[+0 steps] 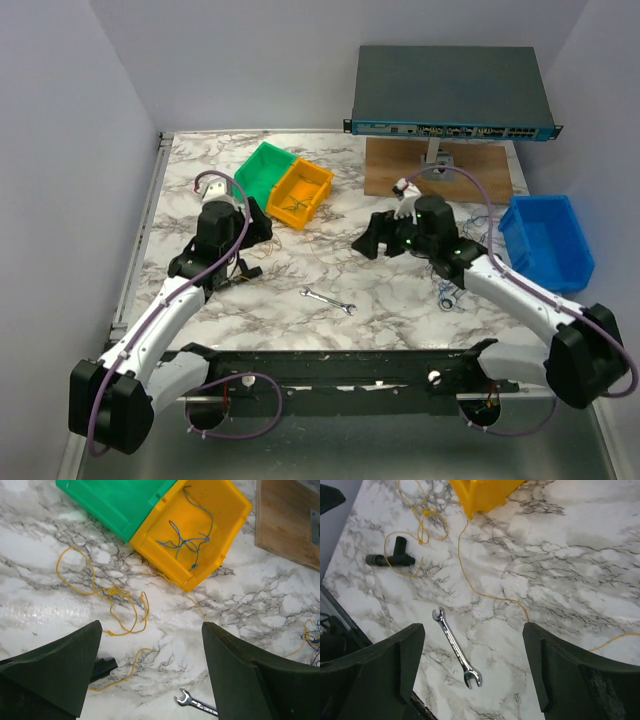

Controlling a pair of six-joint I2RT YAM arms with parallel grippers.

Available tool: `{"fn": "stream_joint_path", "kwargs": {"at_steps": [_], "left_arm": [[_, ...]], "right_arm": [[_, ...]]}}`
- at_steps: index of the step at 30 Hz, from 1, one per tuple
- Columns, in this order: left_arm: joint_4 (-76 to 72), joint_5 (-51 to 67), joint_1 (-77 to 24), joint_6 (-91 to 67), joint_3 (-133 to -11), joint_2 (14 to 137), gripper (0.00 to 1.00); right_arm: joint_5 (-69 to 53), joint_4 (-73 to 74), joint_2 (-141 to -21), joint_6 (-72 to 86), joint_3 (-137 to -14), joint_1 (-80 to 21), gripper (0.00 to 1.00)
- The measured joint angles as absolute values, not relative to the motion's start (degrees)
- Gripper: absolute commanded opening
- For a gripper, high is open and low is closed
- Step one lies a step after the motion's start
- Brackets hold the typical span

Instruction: Untangle the cables

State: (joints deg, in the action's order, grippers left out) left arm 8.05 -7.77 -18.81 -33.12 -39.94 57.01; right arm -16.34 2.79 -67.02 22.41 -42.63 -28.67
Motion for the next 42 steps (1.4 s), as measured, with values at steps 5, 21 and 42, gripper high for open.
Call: {"fn": "stream_joint_path", "kwargs": {"at_steps": [5, 21, 42], "left_arm": [[13.30, -6.83, -17.78, -34.57, -39.99, 57.01, 0.87], [14.33, -3.90, -13.80, -37.76, -34.57, 54.24, 0.85], [22.24, -6.28, -15.51, -30.70, -51.70, 78.54, 0.93]], "right_arm": [[-12.88, 2.04, -78.63, 18.98, -48.95, -37.32, 0.85], [2.42, 2.83, -109.86, 18.02, -70.04, -48.34, 0.23], [25.61, -1.19, -77.73, 24.88, -48.66, -47.11, 0.01]]}}
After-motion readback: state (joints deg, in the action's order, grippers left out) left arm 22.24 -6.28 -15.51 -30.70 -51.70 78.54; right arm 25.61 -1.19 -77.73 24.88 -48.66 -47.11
